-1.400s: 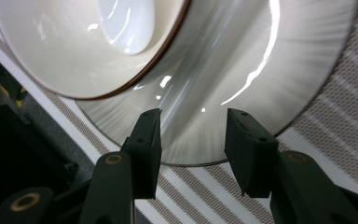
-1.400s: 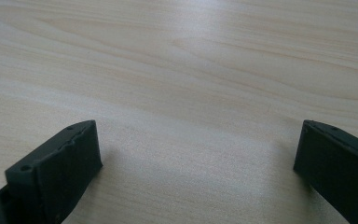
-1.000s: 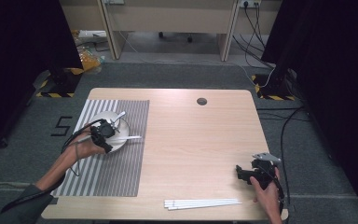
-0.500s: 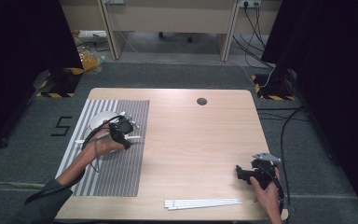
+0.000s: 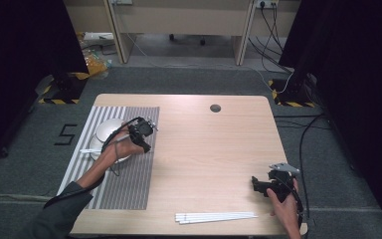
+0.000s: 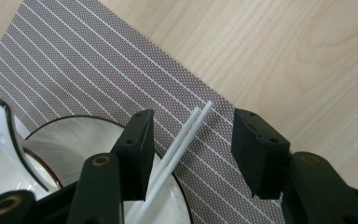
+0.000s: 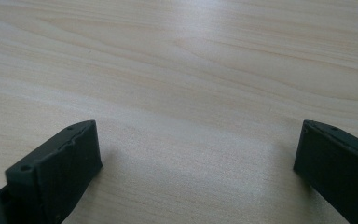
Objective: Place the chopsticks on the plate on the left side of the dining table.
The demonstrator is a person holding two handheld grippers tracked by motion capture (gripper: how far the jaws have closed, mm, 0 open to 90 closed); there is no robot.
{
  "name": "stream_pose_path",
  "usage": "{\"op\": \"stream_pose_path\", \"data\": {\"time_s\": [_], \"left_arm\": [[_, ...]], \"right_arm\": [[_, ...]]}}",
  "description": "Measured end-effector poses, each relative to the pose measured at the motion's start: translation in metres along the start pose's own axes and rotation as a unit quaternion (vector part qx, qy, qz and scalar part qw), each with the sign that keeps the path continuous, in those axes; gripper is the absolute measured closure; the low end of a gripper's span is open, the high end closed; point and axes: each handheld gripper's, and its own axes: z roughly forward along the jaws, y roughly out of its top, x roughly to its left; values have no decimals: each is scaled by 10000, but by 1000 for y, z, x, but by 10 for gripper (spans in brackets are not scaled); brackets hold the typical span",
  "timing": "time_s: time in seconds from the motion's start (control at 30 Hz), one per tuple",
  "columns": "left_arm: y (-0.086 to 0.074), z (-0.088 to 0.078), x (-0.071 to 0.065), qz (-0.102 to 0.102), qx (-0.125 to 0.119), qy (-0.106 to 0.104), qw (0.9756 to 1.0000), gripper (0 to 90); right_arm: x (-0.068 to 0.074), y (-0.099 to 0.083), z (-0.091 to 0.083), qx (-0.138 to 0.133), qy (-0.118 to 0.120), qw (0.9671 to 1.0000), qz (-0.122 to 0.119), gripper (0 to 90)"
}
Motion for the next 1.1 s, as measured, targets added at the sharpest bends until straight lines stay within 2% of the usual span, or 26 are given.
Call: {"op": "stream_pose_path", "data": {"time_s": [0.23,0.4,0.57,1.1], "left_arm": [[13,8,-3,-47,-38,5,10000,488],[20,14,-2,-165,-88,21,9998,489],[26,19,-3,-144,-39,47,9999,489],[23,32,2,-212,172,69,9996,488]], "right_arm": [[0,0,0,0,1,10000,-1,6],[0,0,0,-3,5,10000,-5,6],[0,0,0,-3,7,10000,-7,6],[0,0,0,1,11,10000,-9,6]]}}
